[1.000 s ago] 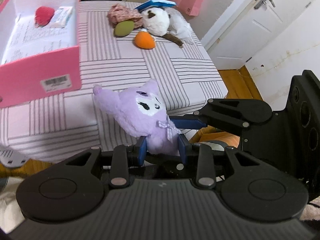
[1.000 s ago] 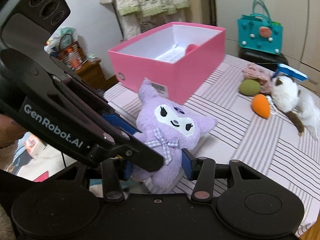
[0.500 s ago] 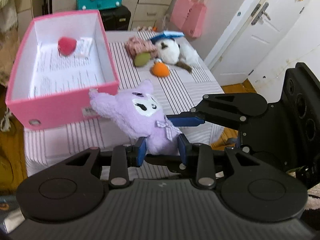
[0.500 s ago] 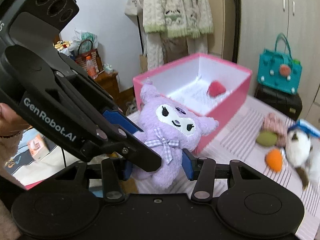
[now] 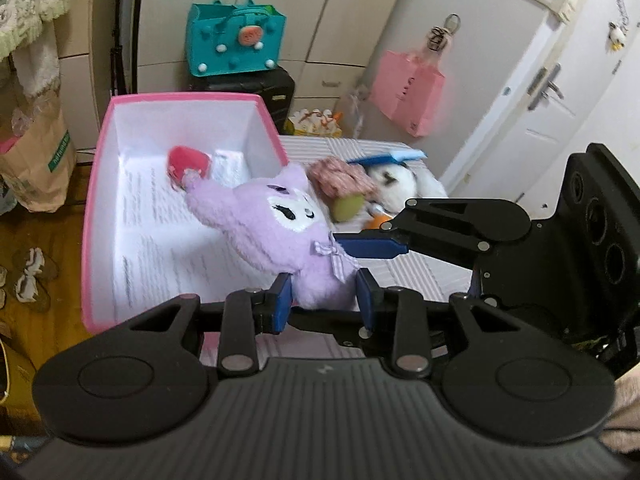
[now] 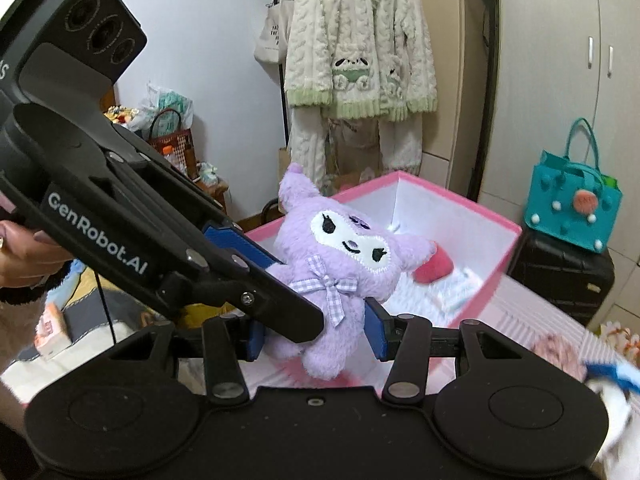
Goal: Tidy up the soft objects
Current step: 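Lift the purple bunny with the left tool and carry it over the box, then lower the bunny into the box and open the left tool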
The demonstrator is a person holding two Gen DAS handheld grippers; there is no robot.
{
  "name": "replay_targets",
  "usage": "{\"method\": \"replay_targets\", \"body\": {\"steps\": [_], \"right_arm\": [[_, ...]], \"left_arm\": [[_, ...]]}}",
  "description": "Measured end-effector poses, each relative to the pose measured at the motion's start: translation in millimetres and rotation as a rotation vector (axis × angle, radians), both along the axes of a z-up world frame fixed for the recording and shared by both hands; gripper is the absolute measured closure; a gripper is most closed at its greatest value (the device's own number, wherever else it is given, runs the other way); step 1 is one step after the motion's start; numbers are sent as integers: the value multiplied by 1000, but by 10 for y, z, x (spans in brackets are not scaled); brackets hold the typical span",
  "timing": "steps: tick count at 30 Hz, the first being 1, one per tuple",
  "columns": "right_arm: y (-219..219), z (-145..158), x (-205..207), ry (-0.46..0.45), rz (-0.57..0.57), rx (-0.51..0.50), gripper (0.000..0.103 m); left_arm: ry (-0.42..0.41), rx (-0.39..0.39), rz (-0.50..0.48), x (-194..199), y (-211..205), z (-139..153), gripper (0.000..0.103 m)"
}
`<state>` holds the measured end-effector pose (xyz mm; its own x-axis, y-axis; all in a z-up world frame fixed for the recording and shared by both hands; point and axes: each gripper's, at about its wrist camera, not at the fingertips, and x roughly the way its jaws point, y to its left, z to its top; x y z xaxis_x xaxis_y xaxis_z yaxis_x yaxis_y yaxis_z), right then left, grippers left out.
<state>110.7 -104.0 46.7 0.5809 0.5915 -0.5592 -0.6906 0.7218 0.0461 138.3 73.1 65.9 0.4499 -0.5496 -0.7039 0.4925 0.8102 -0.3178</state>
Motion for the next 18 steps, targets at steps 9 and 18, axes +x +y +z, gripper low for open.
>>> {"method": "replay_targets", "body": {"steps": [9,18], "right_arm": [[172,-244,882,123,-4,-18,49],[354,-447,1475,330,-20,-97,49]], "left_arm": [[131,-21,90,956,105,-283,70],[266,-25,163,1522,149,-696,70]]}}
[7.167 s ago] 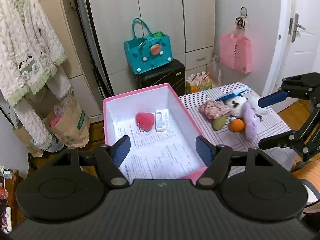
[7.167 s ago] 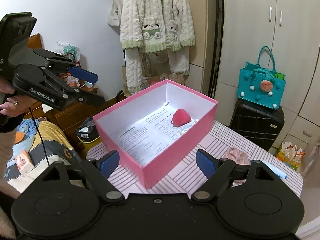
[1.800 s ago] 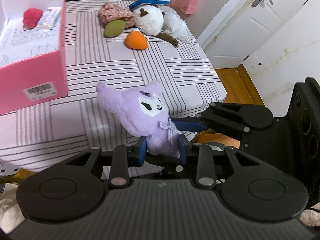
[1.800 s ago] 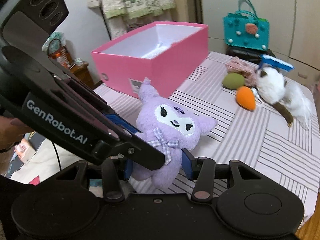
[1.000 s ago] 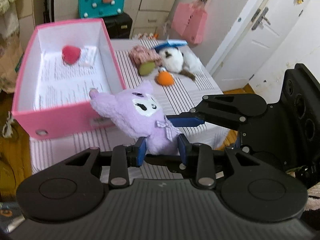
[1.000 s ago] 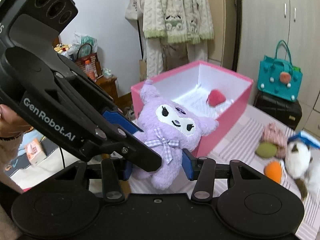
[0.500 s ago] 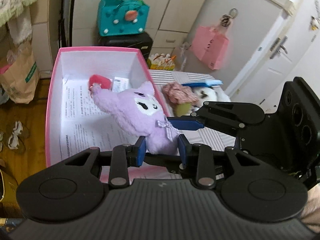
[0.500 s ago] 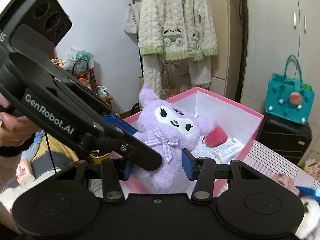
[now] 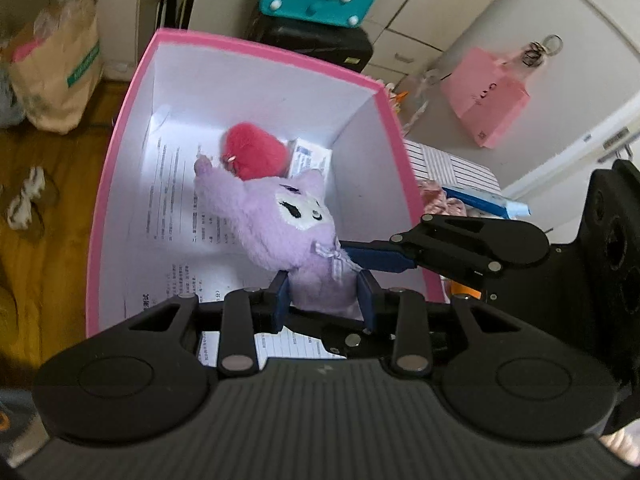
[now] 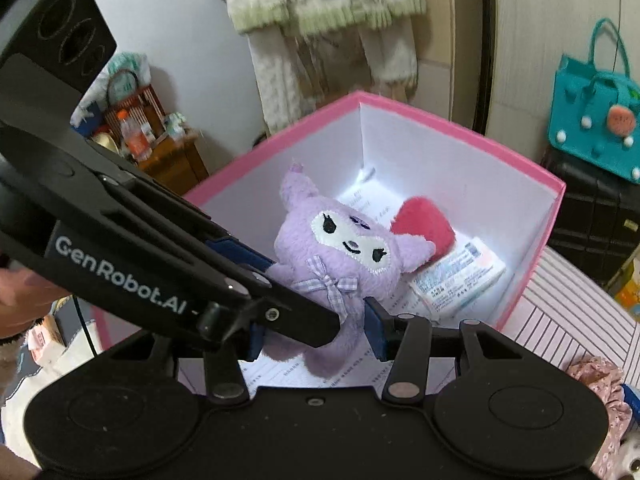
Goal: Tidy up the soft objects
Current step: 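Lower the bunny into the box and open the left tool, then raise both tools away from the box toward the remaining soft items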
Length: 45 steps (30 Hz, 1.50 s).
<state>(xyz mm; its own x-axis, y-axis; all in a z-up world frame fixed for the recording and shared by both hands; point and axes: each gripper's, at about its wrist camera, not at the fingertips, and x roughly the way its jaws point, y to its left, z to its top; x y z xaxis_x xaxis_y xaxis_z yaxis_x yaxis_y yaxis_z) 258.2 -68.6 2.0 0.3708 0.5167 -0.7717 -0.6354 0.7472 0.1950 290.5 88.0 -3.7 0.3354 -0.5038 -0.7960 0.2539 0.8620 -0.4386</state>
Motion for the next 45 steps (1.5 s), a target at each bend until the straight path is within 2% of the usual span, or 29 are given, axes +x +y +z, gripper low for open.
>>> {"method": "replay_targets", "body": {"steps": [4,13,19,25,29,33,40,45], "right_arm": [[156,6,79,77,-23,-84,49],[268,-67,169,93,22,-183,49],[336,-68,121,15,29,-311,49],[326,-13,-27,-76,24,-371,43],[214,43,-135,-106,9,-355,43],[116,129,-292,-156,-8,-351,43],[-55,395,-644,-208,-9,-288,43],[-254,603,-872,-192,-32,-186,43]], "left_arm": [[75,-32,27,130,40,-129,69],[130,-40,61,196,73,-239,68],[151,-61,65,234,41,-350,65],[71,-30,69,127,56,-244,56],[15,4,77,9,125,-140,54],[-8,7,71,-140,185,-72,54],[-69,29,70,-405,248,103,53],[-173,138,41,-722,201,354,52]]}}
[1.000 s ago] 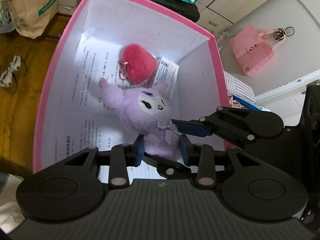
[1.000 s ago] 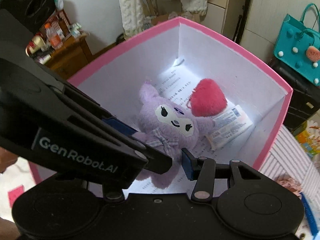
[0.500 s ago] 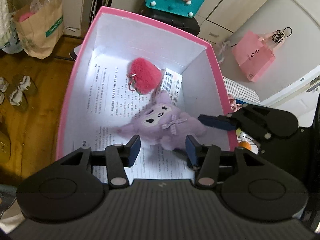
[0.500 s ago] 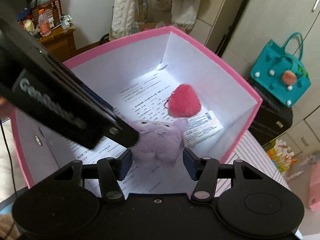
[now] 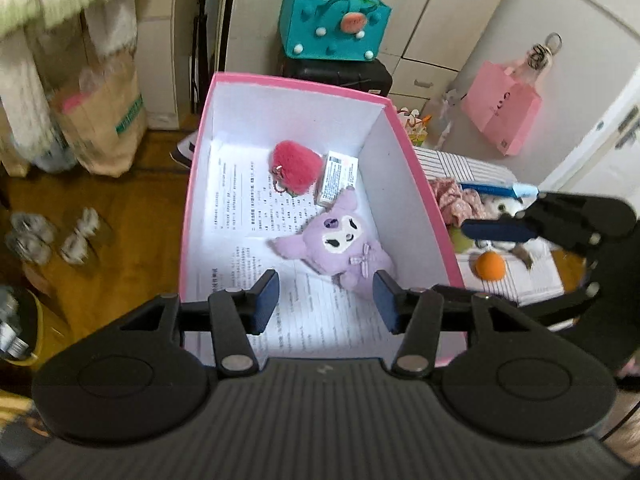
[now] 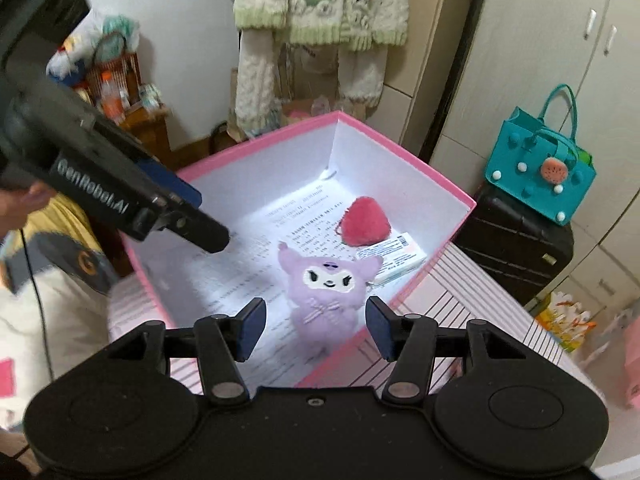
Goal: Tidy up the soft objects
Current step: 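Raise both tools away from the box toward the remaining soft items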
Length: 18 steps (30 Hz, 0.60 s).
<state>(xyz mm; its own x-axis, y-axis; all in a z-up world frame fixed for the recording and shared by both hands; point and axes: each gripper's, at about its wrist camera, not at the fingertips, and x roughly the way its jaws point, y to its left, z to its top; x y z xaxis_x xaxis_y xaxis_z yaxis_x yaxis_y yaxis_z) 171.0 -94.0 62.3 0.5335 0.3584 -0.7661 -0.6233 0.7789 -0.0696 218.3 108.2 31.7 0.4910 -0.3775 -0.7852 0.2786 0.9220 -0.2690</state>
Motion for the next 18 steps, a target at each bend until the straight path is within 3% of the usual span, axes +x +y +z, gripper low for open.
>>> {"method": "replay_targets", "body": {"steps": [11,18], "right_arm": [[-327,444,-502,-4,2,164,43],[-562,667,-851,-55,11,217,43]], "left_arm": [[-62,96,-93,-674,-157,477,46],[-165,140,-135,-1091,-265,746,41]]}}
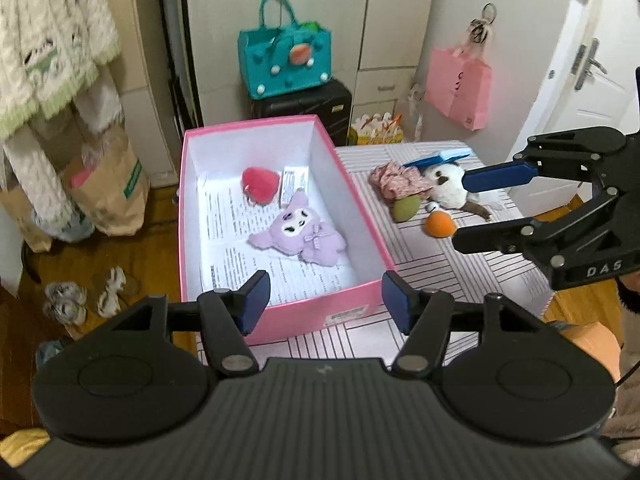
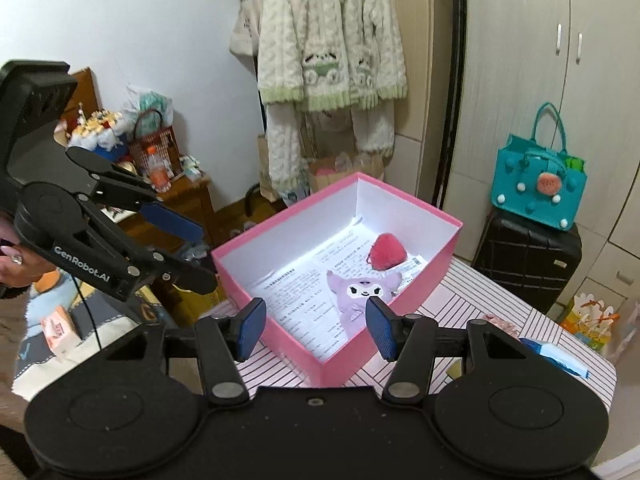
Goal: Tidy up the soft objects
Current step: 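Raise both tools away from the box toward the remaining soft items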
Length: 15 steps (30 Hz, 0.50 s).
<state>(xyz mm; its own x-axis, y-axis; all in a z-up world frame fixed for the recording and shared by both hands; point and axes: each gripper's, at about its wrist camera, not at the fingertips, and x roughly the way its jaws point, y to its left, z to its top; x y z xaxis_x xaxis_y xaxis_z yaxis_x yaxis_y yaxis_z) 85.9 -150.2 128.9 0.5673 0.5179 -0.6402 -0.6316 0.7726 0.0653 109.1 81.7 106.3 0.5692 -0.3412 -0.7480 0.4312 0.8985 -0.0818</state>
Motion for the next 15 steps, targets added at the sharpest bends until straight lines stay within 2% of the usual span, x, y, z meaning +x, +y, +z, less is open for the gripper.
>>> {"method": "replay_targets", "body": {"steps": [4,7,15], "right_arm": [[-123,24,-235,-25,10,25,42],[-243,-73,-392,-28,-10,40,42],[-511,-354,-755,-19,-62,45,42]], "left_arm": [[-73,14,-15,-220,-49,79,34],[-110,17,-33,-349,-83,67,33],[-80,31,-94,-566,-253,-157,32]]}}
